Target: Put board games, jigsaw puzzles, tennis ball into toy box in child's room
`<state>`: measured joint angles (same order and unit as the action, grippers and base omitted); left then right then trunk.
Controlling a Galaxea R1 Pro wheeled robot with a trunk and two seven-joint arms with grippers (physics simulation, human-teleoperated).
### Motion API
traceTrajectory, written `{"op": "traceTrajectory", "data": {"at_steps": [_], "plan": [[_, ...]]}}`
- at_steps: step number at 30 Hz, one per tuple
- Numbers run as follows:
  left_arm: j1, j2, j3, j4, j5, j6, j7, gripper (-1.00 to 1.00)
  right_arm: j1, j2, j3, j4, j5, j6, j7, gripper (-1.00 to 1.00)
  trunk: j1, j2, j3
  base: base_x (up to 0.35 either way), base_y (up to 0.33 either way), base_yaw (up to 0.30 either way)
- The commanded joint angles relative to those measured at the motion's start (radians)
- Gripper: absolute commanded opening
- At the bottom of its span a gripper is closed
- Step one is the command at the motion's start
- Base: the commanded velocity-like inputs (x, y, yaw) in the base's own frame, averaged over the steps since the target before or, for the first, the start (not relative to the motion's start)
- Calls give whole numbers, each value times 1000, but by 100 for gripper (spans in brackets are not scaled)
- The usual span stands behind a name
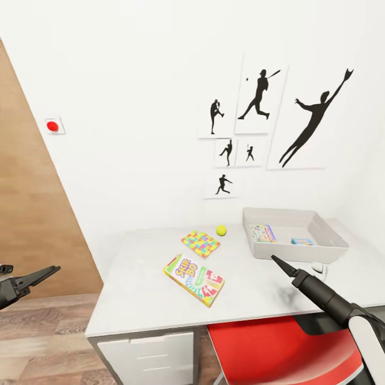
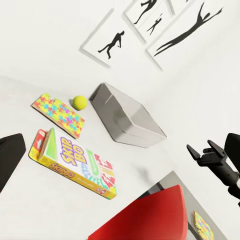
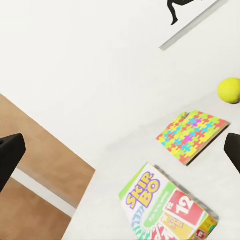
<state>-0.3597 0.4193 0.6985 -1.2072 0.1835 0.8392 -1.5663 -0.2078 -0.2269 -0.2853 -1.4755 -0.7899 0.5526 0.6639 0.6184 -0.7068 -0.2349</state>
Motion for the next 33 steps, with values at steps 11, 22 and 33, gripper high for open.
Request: {"op": "traceTrajectory", "data": {"at_steps": [11,22,33], "plan": [[-1,1,1,1,-2,11,-4,100,-1,2,5,-1,-6,7,-10,100,0,-1,-1,0,128,0],[0,0,0,1,-2,-14,-4,100,-126,28,182,-11,-7,152,-491,100,0,-1,-1,0,26,0],[1,1,2,2,-2,-17,-4,100,-586,332,269,327,1,428,-1244,100,0,-1,-1,0,1,0]]}}
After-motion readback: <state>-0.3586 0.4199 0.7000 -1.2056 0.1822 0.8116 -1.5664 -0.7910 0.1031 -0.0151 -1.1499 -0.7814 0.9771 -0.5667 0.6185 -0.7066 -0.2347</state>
